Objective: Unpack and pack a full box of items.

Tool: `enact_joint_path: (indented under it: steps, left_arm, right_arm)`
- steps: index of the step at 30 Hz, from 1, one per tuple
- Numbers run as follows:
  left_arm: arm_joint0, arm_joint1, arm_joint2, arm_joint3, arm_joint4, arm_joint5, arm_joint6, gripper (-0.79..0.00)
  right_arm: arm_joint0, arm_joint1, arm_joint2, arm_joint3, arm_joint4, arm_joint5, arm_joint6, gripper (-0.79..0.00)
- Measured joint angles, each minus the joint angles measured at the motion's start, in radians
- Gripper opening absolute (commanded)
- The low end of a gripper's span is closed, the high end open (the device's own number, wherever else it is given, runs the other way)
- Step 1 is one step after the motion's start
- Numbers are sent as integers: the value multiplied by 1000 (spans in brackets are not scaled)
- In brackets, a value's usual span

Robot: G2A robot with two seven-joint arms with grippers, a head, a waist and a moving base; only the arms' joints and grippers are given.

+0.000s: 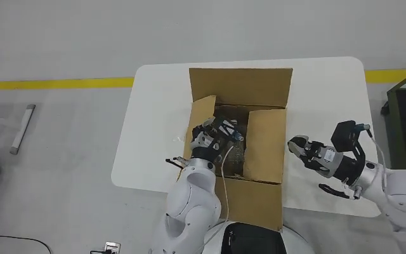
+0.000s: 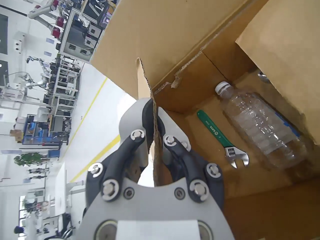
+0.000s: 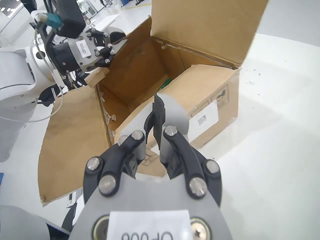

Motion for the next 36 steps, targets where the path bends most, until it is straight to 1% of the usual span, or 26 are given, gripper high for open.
enact_joint_path:
  steps: [1,2,3,7,13,20,23,26,30,36]
  left_arm:
    - [-3,-2,-1,-7,-13,3,-5,-496]
    - [-7,-4,-2,-16,-29,8,-12,-132]
    - [-11,-6,-2,-21,-38,9,-18,0]
    - [-30,-9,-7,-24,-46,-4,-29,0]
    - [-58,-6,-42,-19,-7,-54,-16,0]
    - [-93,7,-118,-40,81,-152,34,0]
    - [-116,12,-161,-37,79,-205,55,0]
    - [-148,18,-197,-15,113,-260,77,0]
    - [-173,25,-236,38,154,-277,102,0]
    - [-157,33,-265,102,199,-277,125,0]
  right_arm:
    - [9,1,-8,0,-1,2,23,-785]
    - [23,3,-21,1,-2,5,54,-785]
    - [34,4,-32,3,-4,7,78,-785]
    - [80,7,-78,22,-28,26,145,-785]
    - [115,7,-111,45,-46,51,149,-785]
    - [111,10,-105,46,-54,70,136,-785]
    - [111,11,-106,44,-54,72,140,-785]
    - [118,13,-109,40,-51,77,145,-785]
    - [122,14,-108,39,-51,82,142,-785]
    - [108,16,-88,36,-47,94,118,-785]
